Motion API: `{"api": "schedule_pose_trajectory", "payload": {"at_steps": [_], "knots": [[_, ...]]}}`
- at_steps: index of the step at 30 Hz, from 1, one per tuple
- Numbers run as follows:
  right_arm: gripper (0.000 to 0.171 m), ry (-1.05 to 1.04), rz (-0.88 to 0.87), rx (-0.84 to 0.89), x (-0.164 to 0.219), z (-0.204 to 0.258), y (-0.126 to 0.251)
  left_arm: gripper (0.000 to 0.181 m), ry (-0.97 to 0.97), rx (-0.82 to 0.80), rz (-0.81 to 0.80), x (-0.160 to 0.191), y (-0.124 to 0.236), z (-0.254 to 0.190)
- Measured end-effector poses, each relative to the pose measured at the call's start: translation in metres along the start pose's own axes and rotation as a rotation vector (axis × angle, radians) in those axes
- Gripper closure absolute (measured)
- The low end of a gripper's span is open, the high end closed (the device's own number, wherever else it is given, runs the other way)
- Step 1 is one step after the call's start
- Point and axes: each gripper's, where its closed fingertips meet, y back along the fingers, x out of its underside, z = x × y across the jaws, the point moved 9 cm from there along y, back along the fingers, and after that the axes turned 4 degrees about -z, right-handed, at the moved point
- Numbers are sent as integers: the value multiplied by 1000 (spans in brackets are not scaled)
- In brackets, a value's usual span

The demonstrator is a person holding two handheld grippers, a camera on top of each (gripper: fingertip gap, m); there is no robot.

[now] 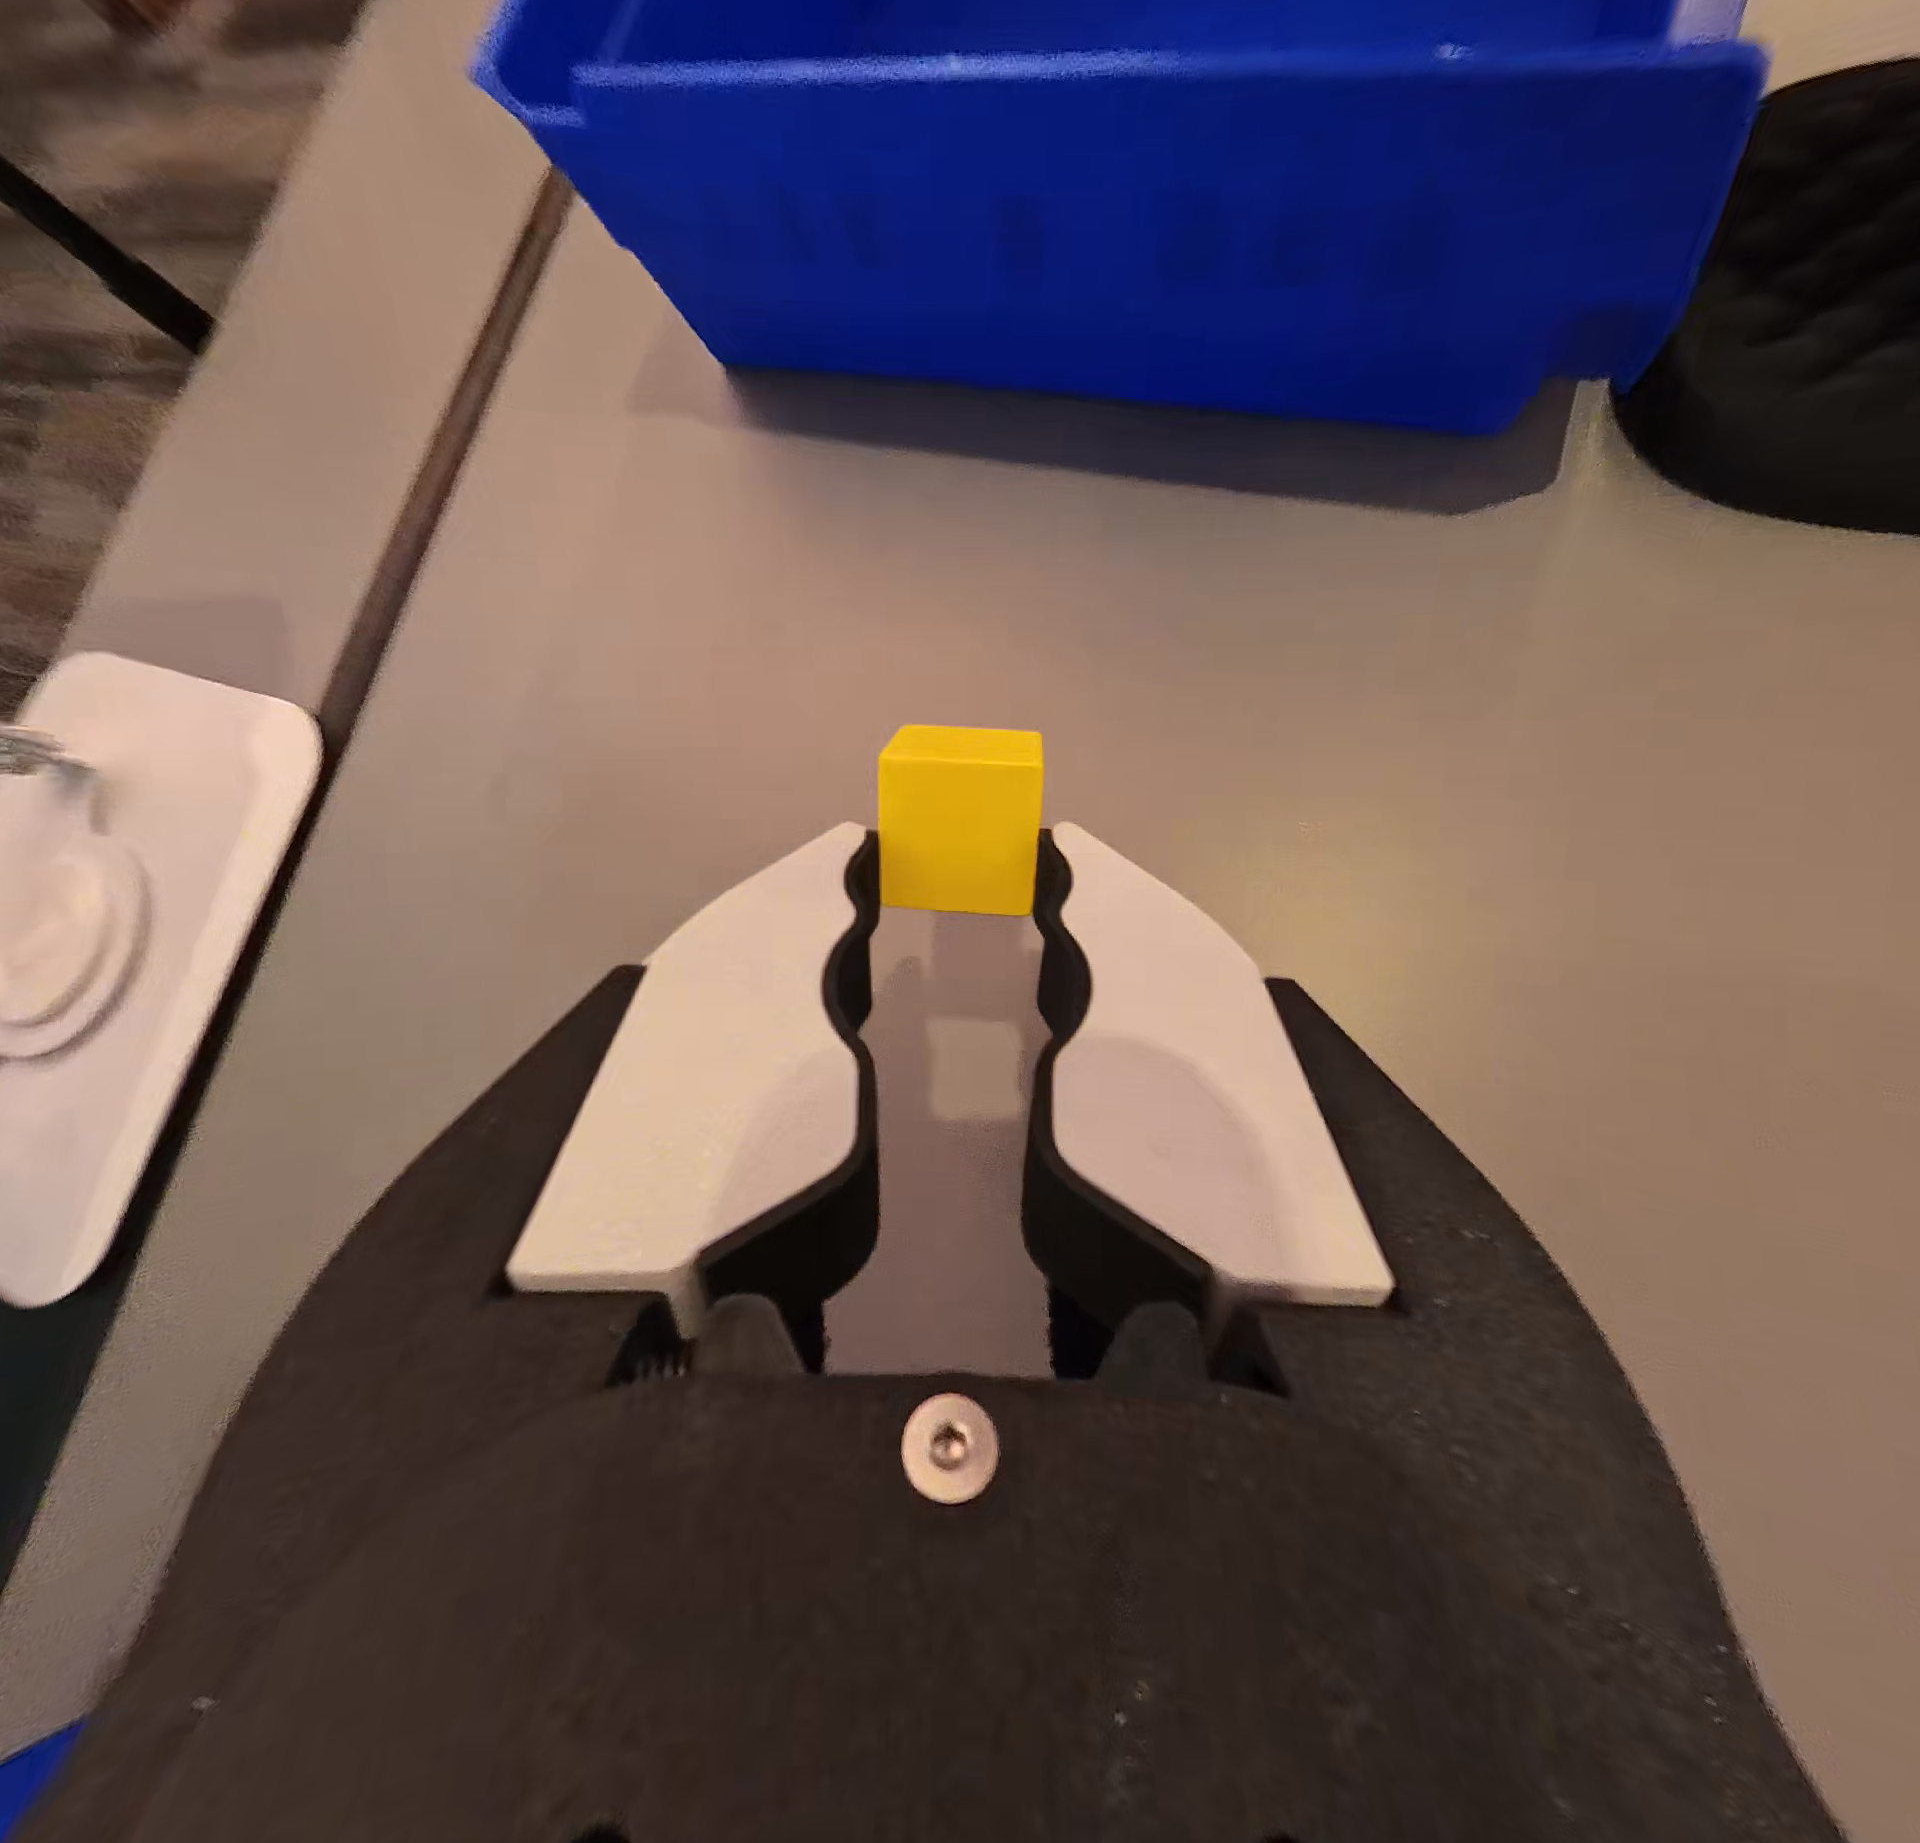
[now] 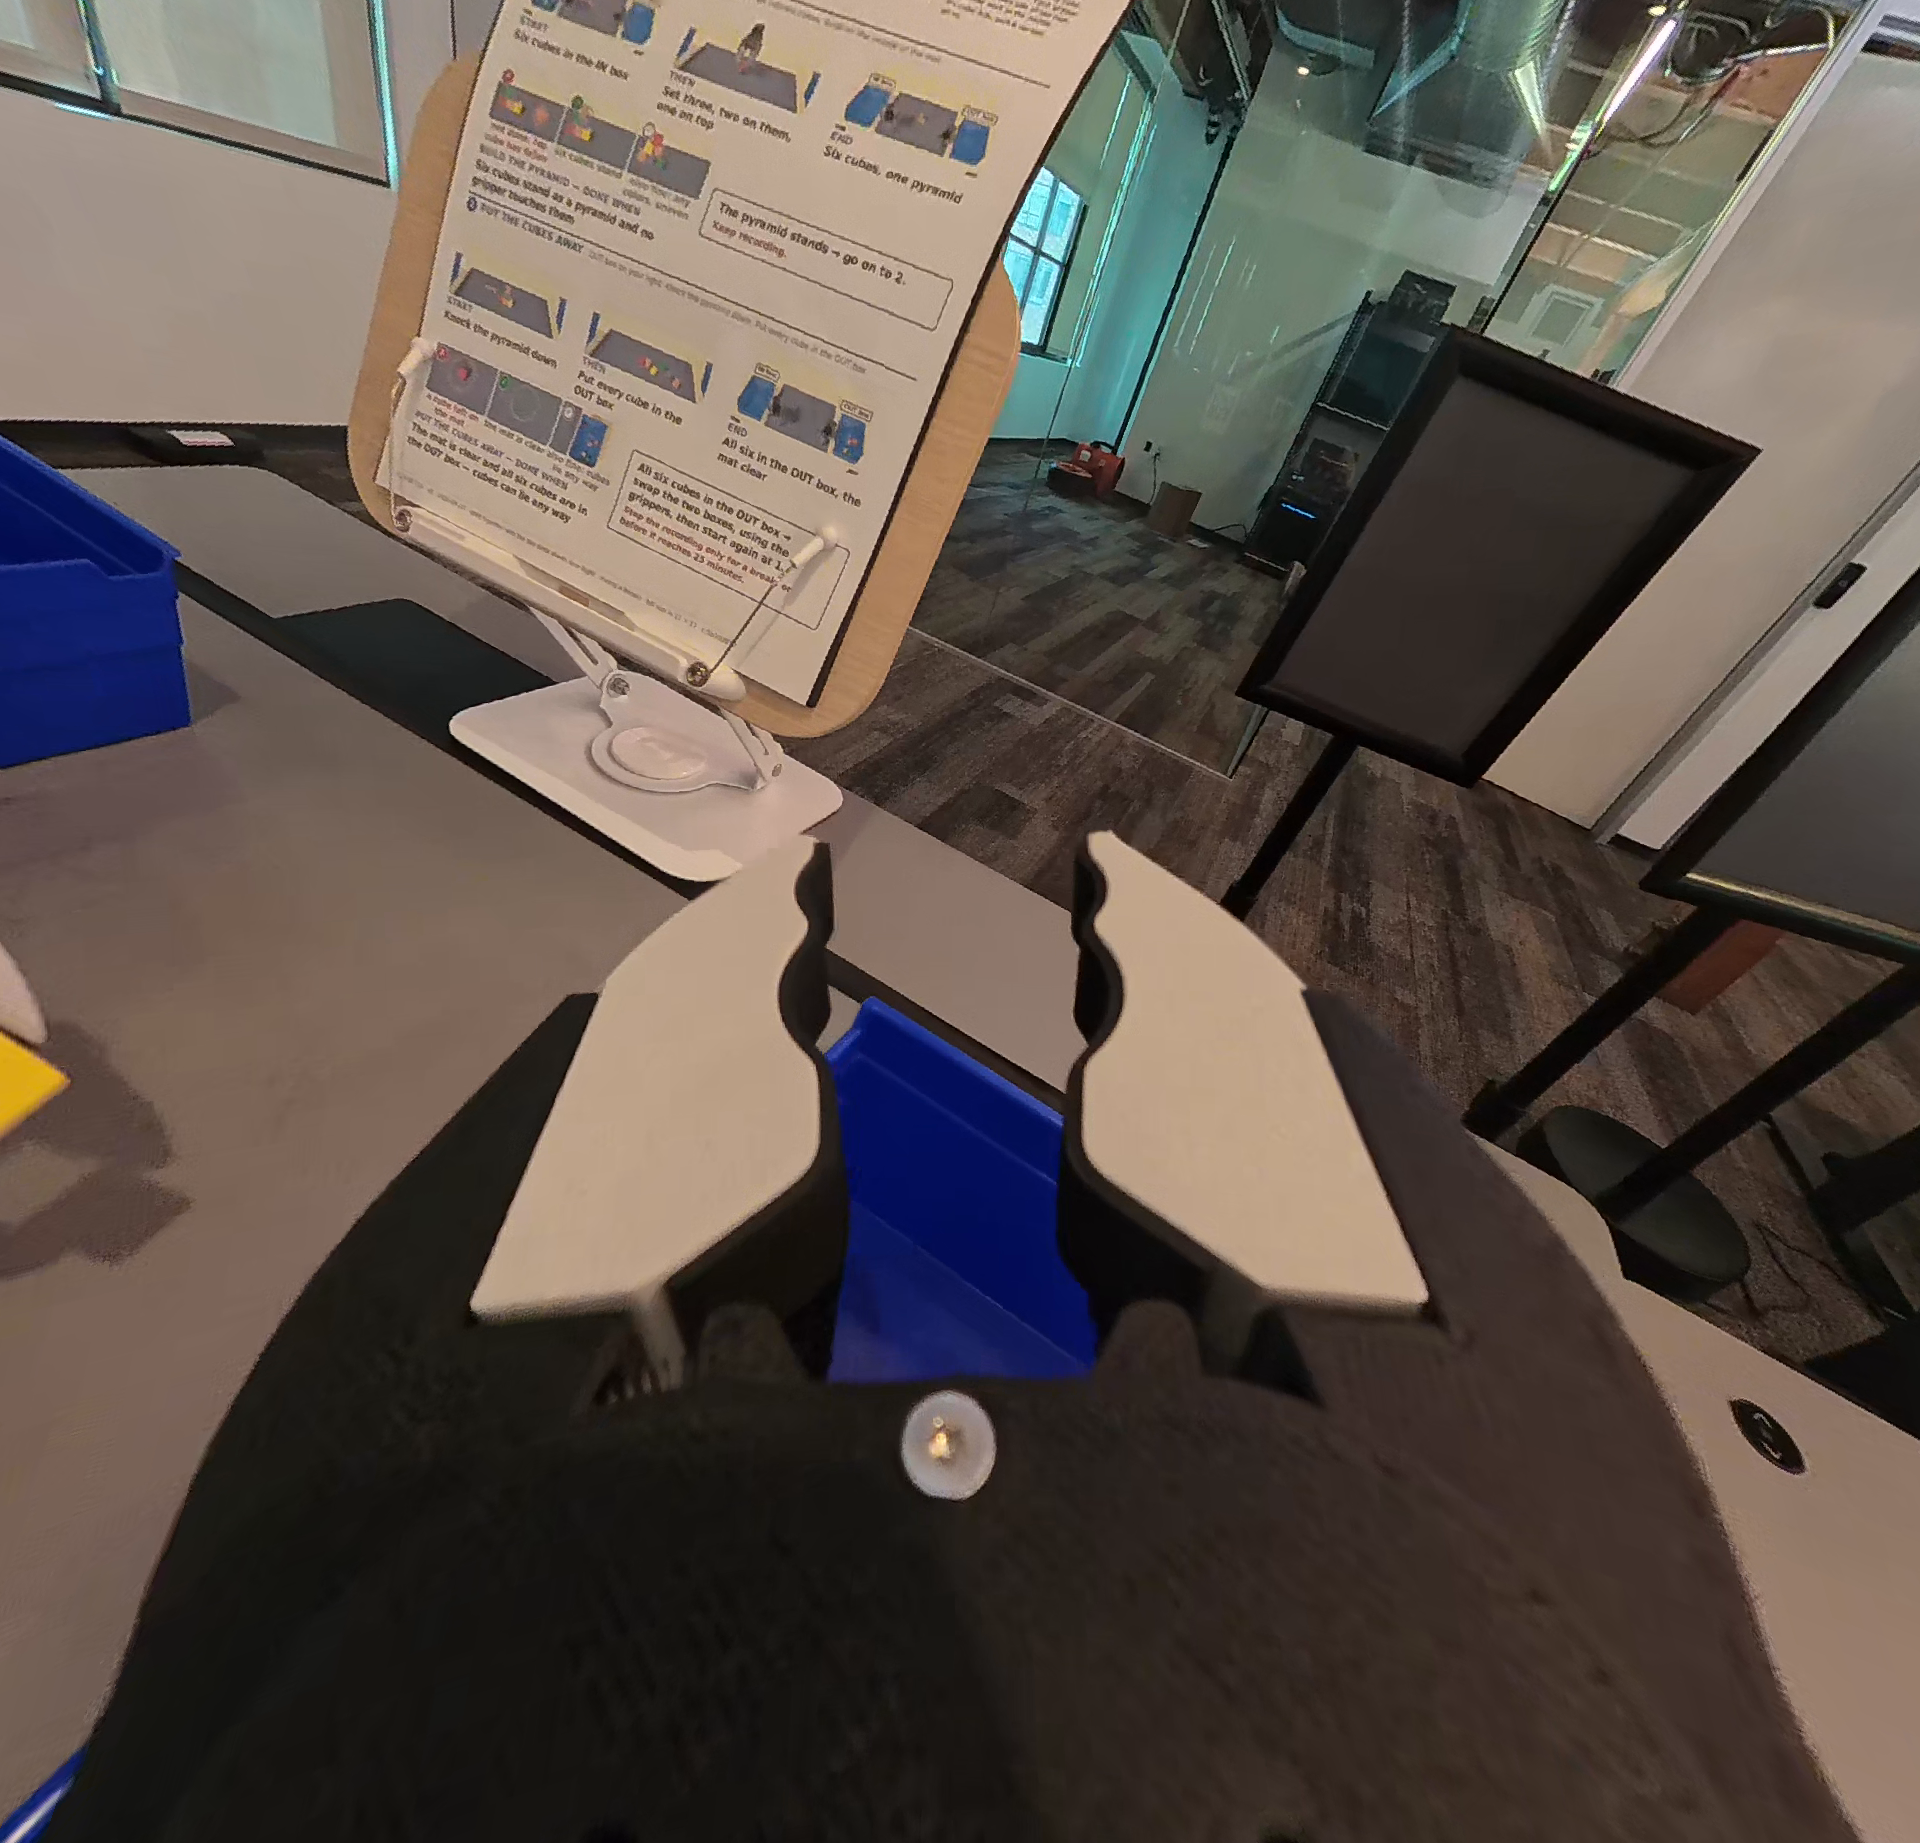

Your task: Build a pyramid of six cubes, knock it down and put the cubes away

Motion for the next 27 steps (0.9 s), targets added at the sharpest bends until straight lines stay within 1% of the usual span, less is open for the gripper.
{"api": "schedule_pose_trajectory", "payload": {"at_steps": [3, 6, 9, 12, 16, 27], "knots": [[126, -13, 6, -13, 1, 0, -2, 153, -45, 92, 127, 1, -23, -6], [126, -13, 21, -22, 3, 0, -4, 153, -106, 113, 227, 3, -39, -9], [126, -3, 44, -33, 6, 1, -6, 153, -102, 184, 317, 4, -53, -15], [126, 17, 65, -39, 7, 2, -8, 153, -137, 204, 333, 7, -63, -21], [126, 13, 74, -53, 9, 3, -10, 153, -202, 188, 372, 11, -70, -24], [126, 43, 166, -79, 19, 9, -20, 153, -182, 212, 373, 12, -71, -23]]}}
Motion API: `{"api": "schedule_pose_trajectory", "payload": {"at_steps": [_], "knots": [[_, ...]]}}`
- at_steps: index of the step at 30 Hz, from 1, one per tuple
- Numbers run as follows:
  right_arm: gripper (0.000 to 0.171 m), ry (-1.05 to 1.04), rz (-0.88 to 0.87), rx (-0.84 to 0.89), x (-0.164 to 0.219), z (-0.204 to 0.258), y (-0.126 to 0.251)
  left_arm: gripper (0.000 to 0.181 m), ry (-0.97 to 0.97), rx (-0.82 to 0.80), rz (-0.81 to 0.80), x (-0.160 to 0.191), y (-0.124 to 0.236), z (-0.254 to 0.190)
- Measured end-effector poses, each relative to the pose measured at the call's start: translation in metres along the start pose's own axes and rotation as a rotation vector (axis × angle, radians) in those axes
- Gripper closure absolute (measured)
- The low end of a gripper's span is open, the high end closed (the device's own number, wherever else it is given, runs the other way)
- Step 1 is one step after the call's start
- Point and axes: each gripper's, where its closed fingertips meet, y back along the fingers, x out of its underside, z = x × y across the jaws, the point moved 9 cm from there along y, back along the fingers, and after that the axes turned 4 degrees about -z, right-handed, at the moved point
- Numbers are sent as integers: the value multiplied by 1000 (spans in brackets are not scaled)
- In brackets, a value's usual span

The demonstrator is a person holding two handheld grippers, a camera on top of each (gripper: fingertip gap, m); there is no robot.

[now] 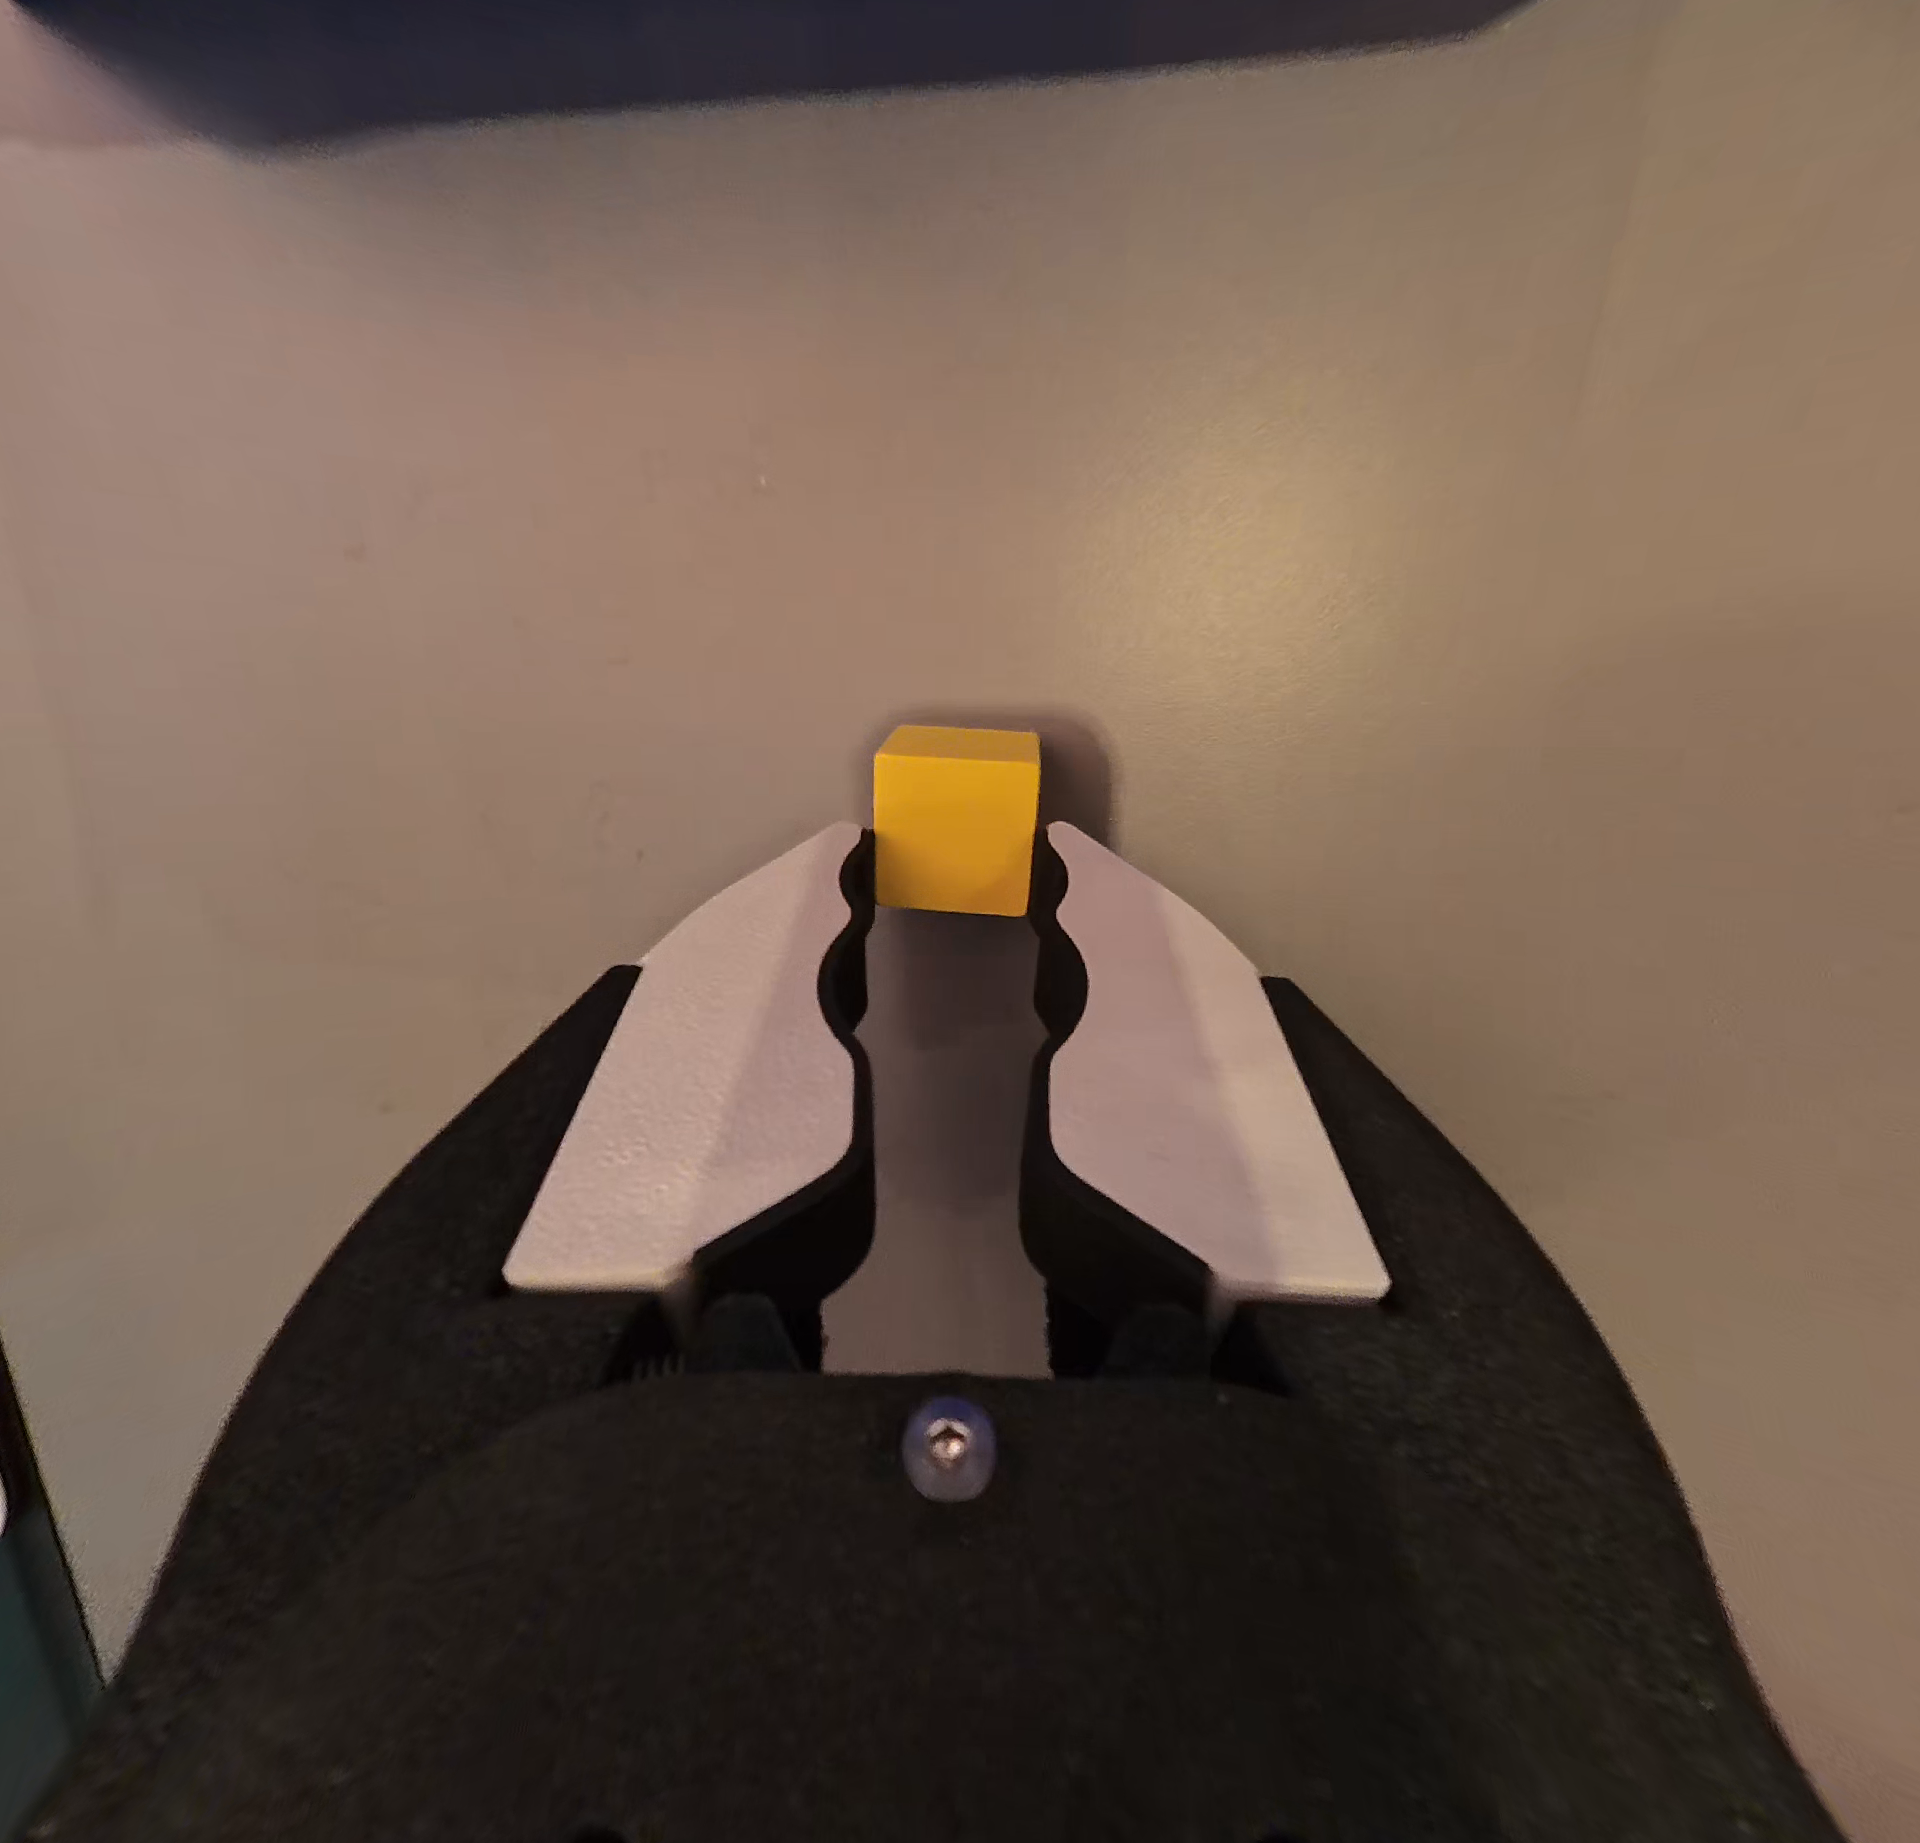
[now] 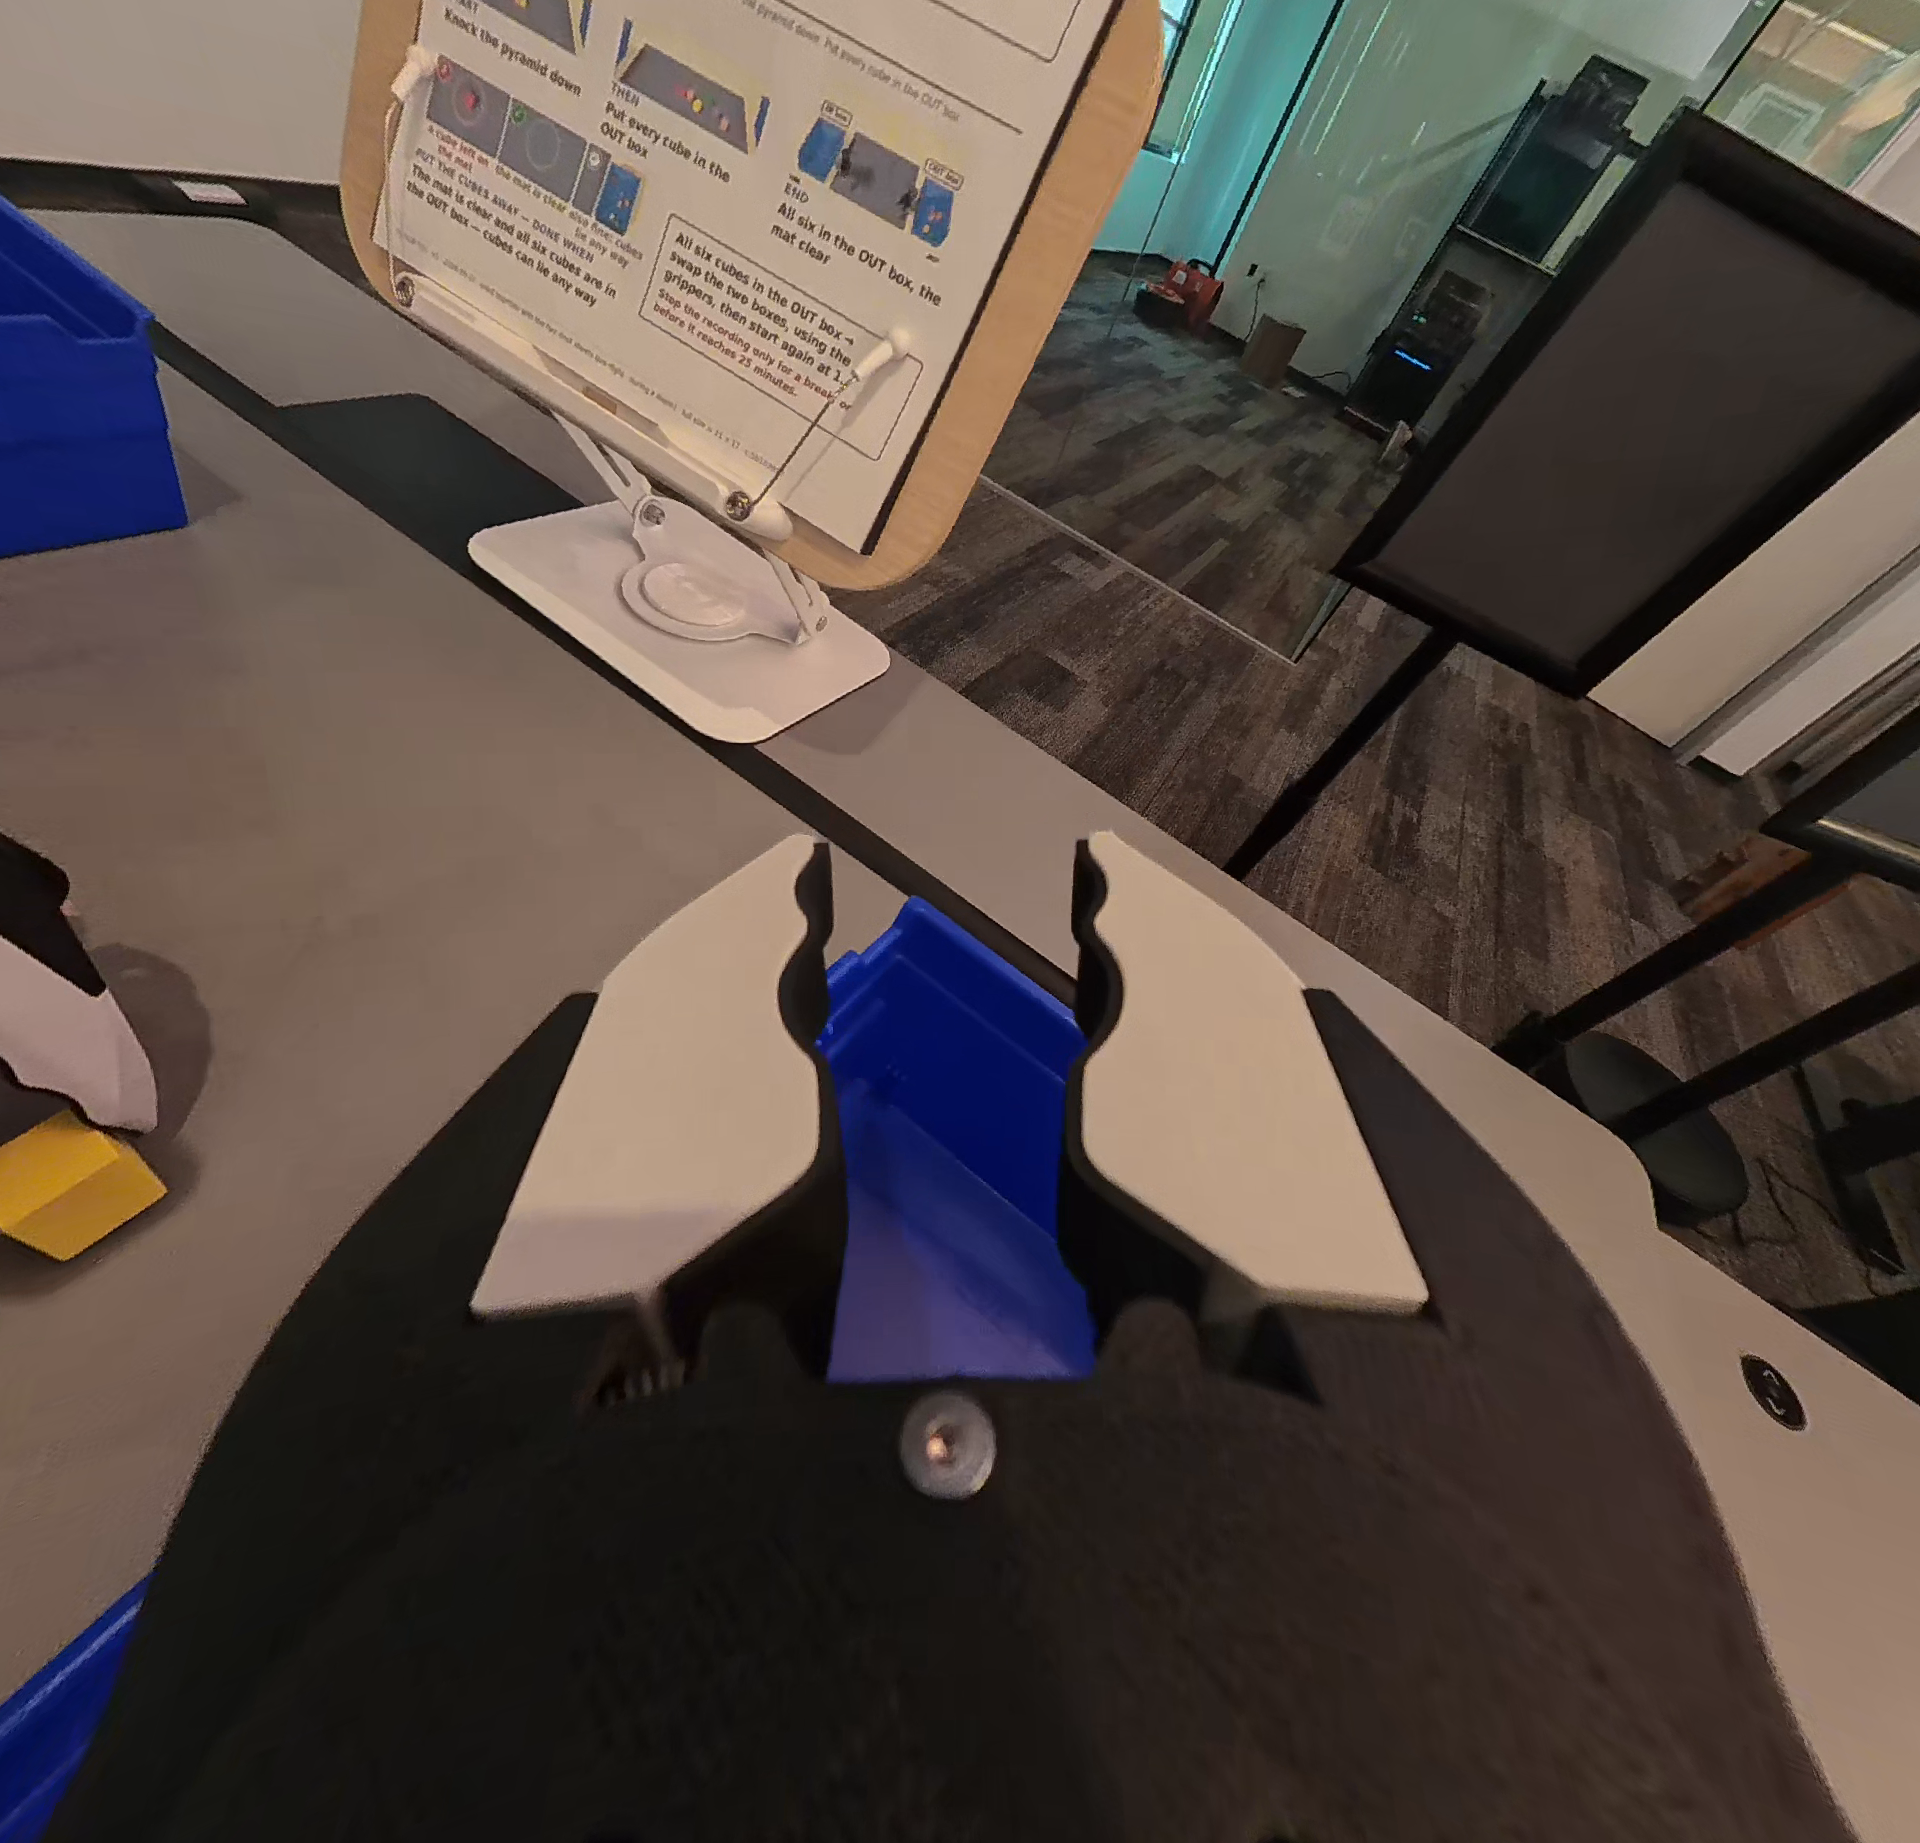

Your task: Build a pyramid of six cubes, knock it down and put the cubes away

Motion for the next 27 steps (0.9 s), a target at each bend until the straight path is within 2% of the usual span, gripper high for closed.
{"api": "schedule_pose_trajectory", "payload": {"at_steps": [10, 11, 12, 14, 17, 21, 24, 27], "knots": [[126, 13, 28, -13, 3, 2, -5, 151, 42, -33, 14, 1, -3, 2], [126, 14, 30, -15, 3, 2, -5, 147, 45, -21, 2, 1, -2, 2], [126, 16, 32, -15, 3, 2, -5, 135, 46, -24, -27, 0, 1, 2], [126, 21, 38, -15, 4, 2, -6, 128, 62, -30, -85, -2, 16, 4], [126, 23, 47, -12, 6, 1, -6, 127, 90, -68, -194, -2, 59, 6], [126, 22, 39, -11, 7, -2, -3, 130, 129, -359, -309, 27, 163, 17], [126, 15, 25, -6, 6, -4, 0, 133, 268, -565, -451, 74, 248, 15], [126, 11, 22, 1, 6, -7, 2, 140, 419, -789, -485, 139, 303, 9]]}}
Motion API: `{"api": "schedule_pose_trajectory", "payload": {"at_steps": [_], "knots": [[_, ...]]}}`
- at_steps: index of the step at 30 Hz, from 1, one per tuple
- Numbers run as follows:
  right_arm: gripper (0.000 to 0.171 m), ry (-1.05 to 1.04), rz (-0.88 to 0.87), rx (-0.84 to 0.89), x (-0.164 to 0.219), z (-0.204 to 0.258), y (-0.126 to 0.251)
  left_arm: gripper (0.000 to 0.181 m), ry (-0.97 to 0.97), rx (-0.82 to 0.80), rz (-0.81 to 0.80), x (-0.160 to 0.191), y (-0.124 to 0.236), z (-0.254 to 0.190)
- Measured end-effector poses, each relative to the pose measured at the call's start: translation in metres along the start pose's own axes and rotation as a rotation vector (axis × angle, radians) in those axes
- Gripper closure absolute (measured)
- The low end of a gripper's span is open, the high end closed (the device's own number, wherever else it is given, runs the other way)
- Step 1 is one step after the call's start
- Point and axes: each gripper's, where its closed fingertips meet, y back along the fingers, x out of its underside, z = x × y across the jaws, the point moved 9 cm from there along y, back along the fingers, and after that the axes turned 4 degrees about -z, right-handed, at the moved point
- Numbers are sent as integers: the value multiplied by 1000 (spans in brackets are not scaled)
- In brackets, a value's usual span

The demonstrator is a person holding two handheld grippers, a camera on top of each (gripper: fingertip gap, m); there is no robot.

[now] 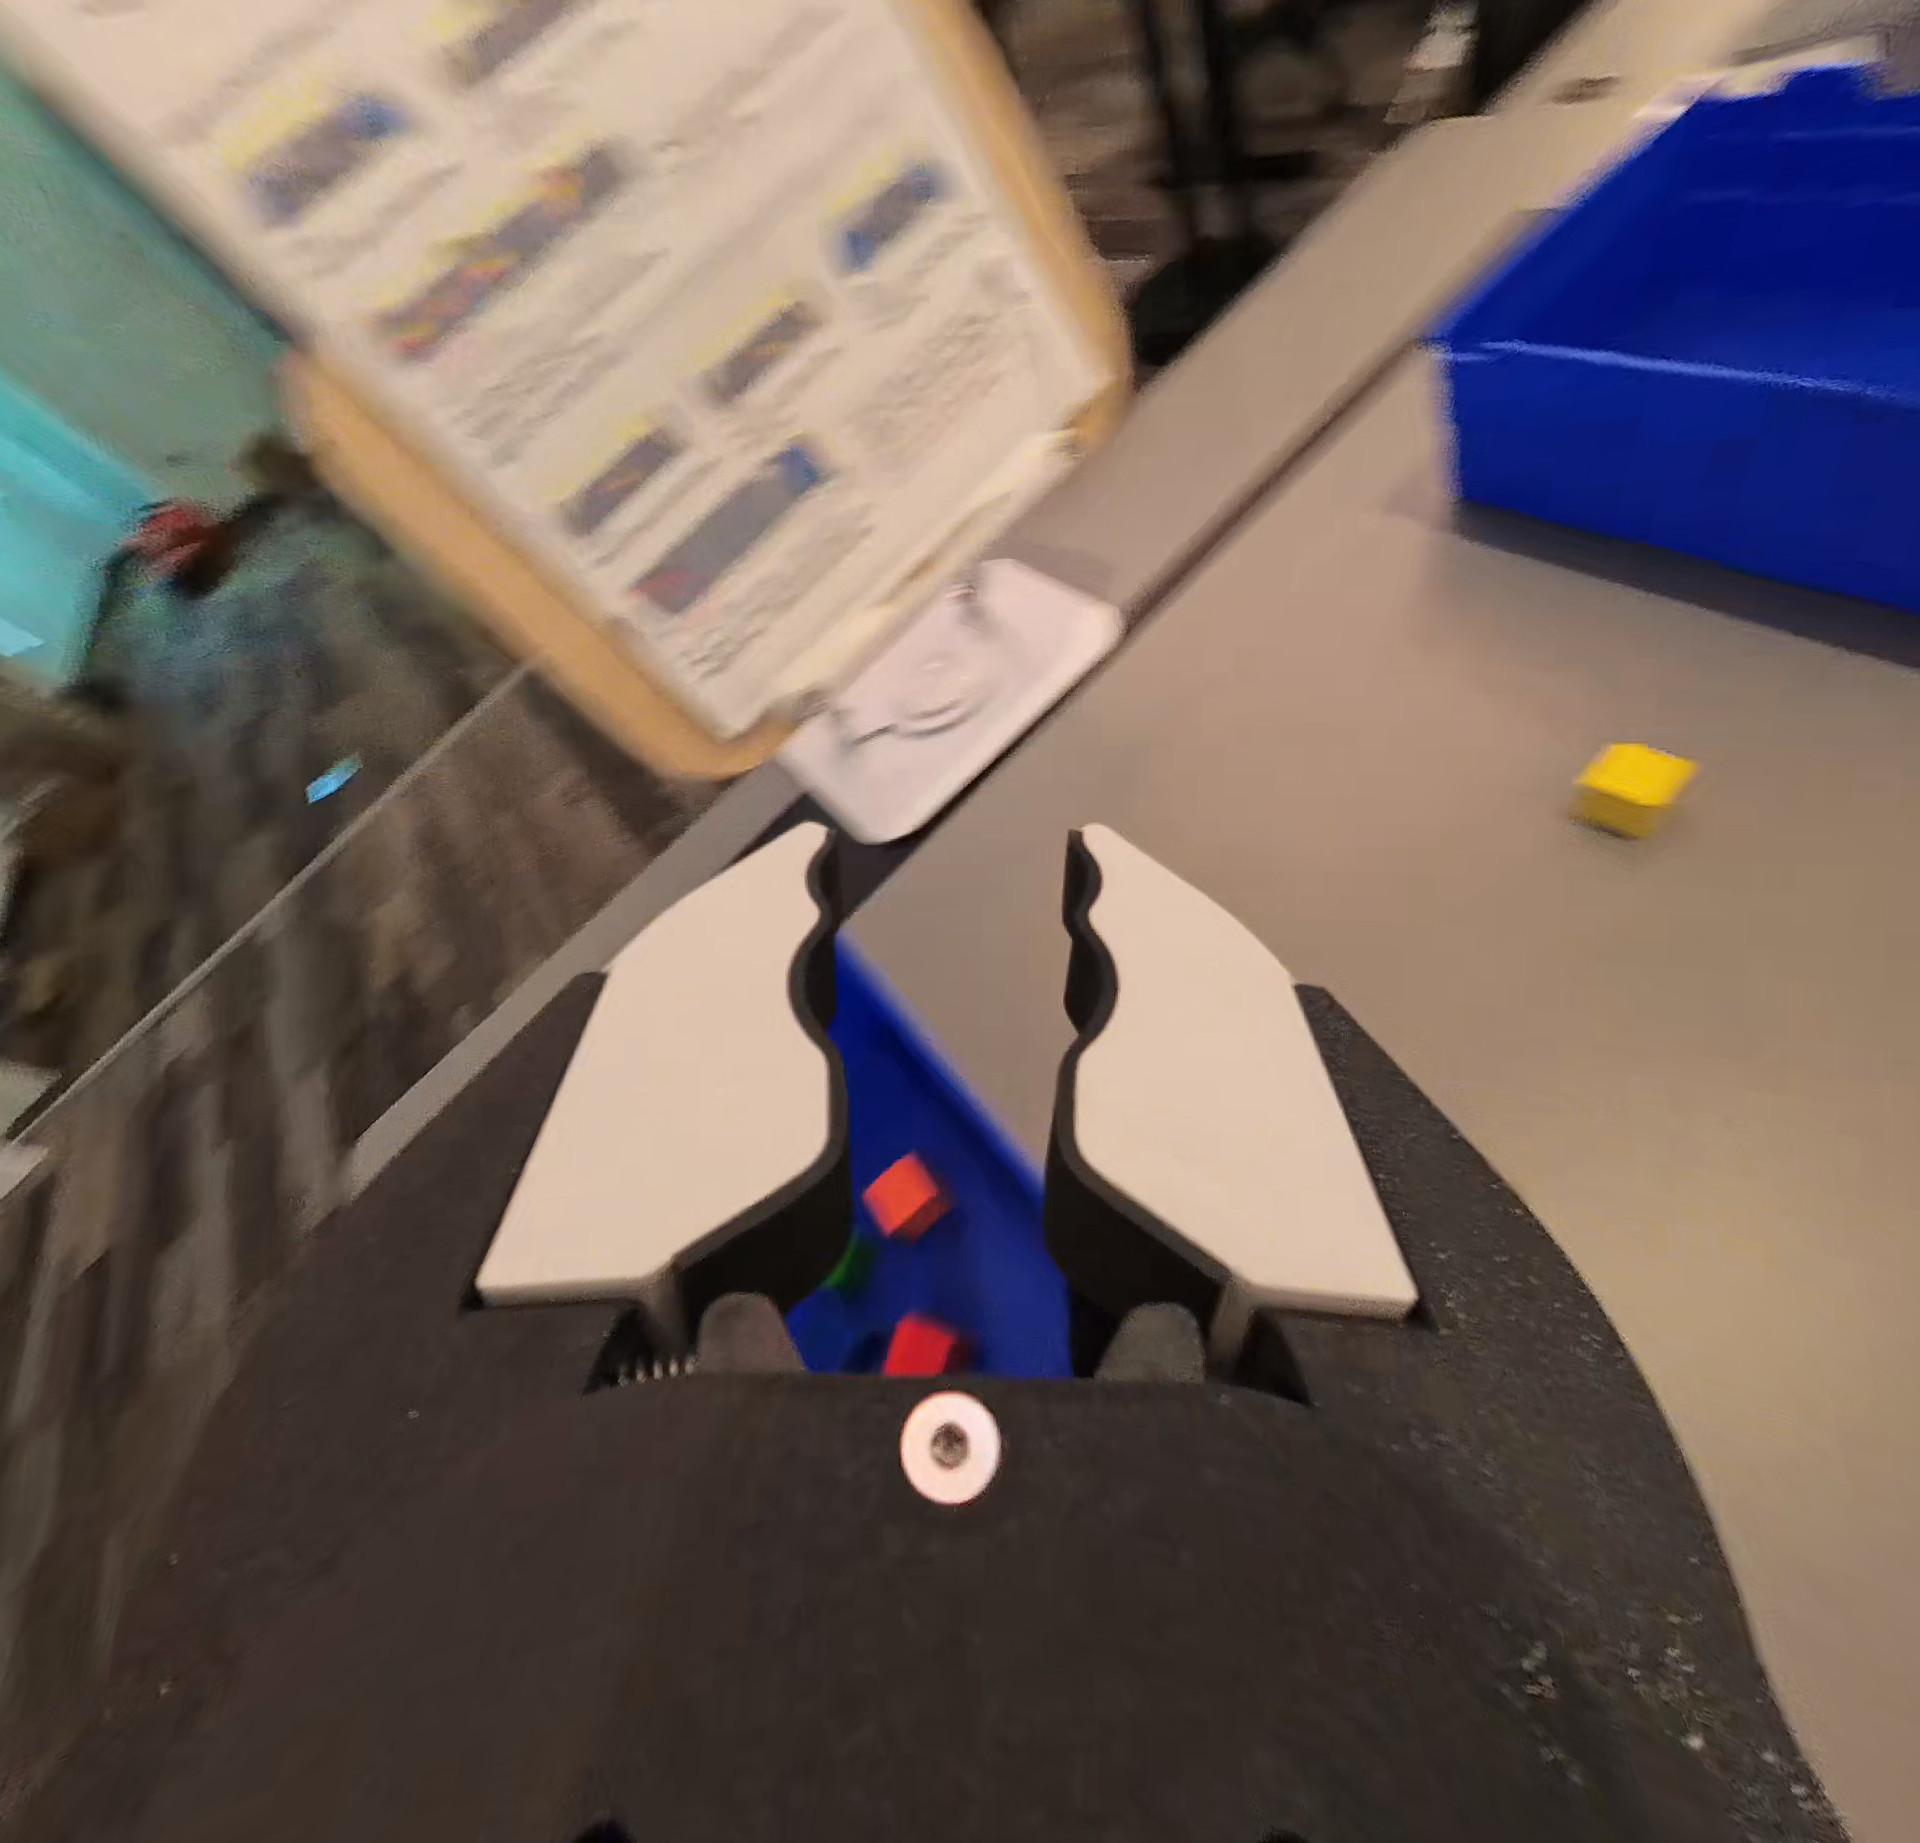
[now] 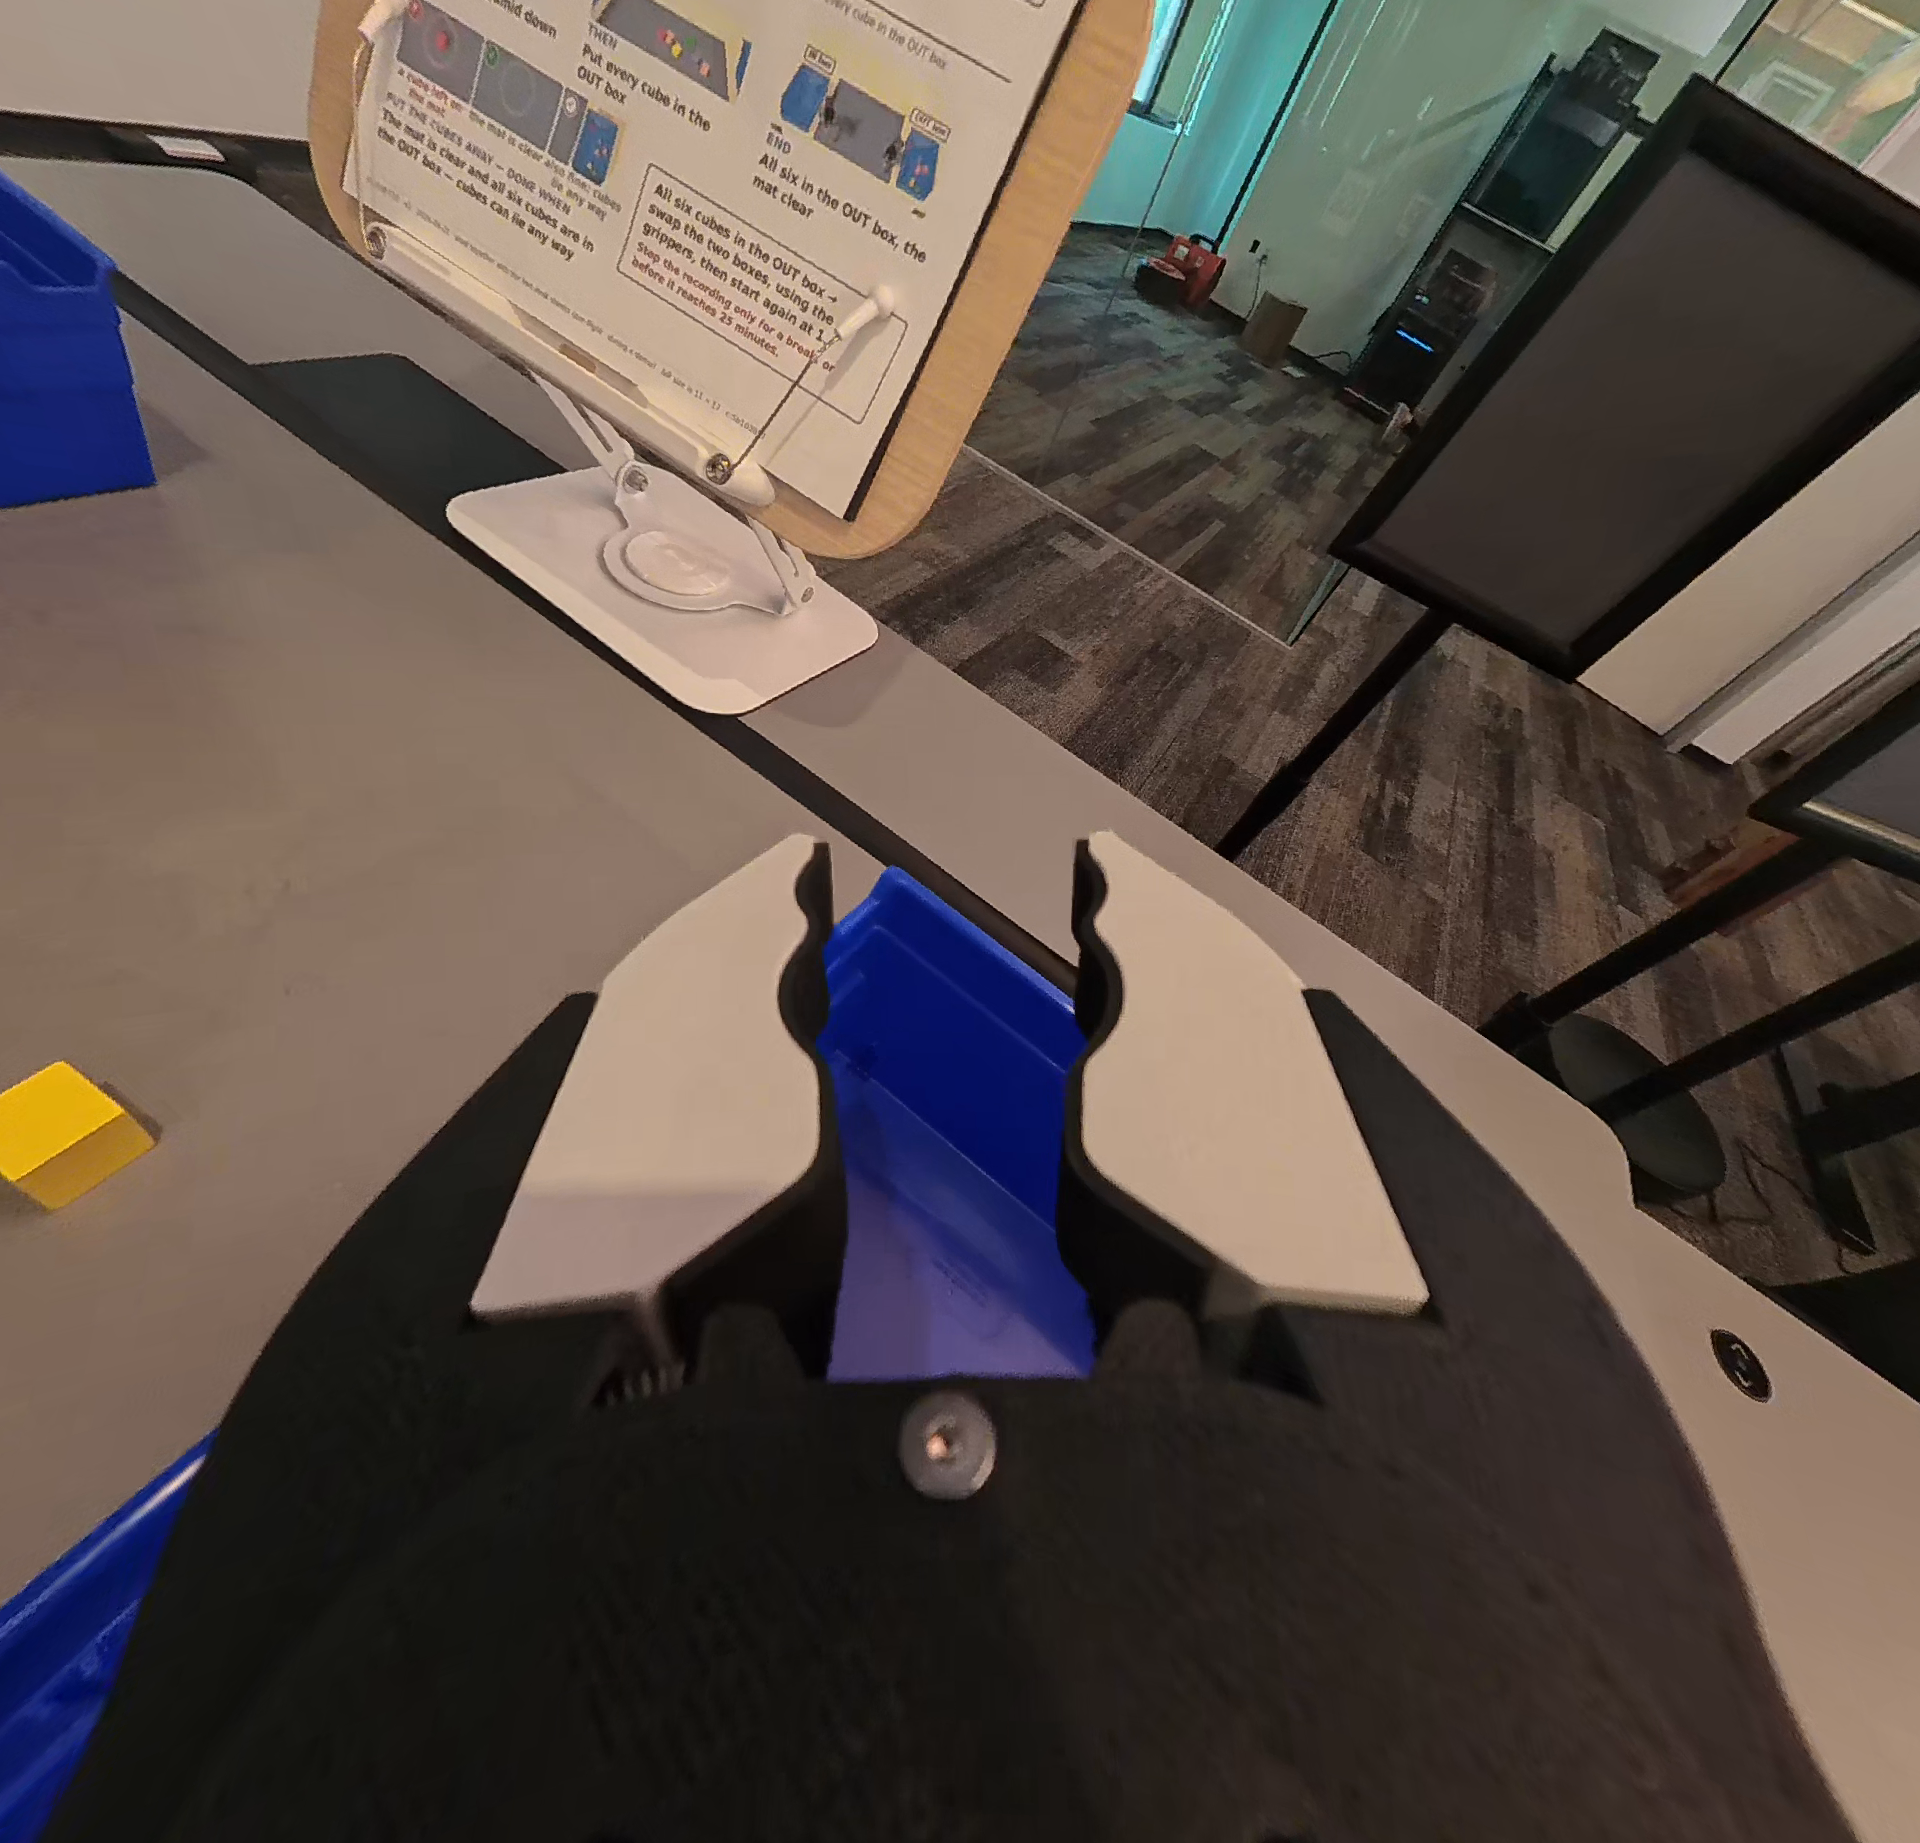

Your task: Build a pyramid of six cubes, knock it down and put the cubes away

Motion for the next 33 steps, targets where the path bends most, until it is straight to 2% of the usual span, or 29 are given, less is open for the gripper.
{"api": "schedule_pose_trajectory", "payload": {"at_steps": [2, 6, 10, 12, 15, 18, 23, 30, 33], "knots": [[126, 6, 29, 20, 3, -4, 2, 144, 11, -110, 13, 27, 26, 29], [126, -34, 18, 18, 8, -9, 5, 142, -25, 7, 132, 90, 42, 49], [126, -33, 40, 14, 12, -7, 3, 140, -74, 106, 374, 141, 22, 52], [126, -24, 62, 5, 14, -4, -1, 154, -21, 178, 497, 160, 5, 51], [126, -10, 117, 8, 19, -1, -7, 150, 31, 265, 673, 184, -23, 47], [126, 9, 159, -4, 22, 3, -12, 145, 20, 316, 758, 201, -42, 41], [126, 28, 180, -23, 23, 8, -17, 139, -30, 334, 789, 214, -59, 36], [126, 38, 193, -45, 24, 11, -20, 141, -32, 337, 873, 233, -69, 36], [126, 41, 195, -52, 24, 12, -20, 151, -36, 353, 883, 237, -71, 35]]}}
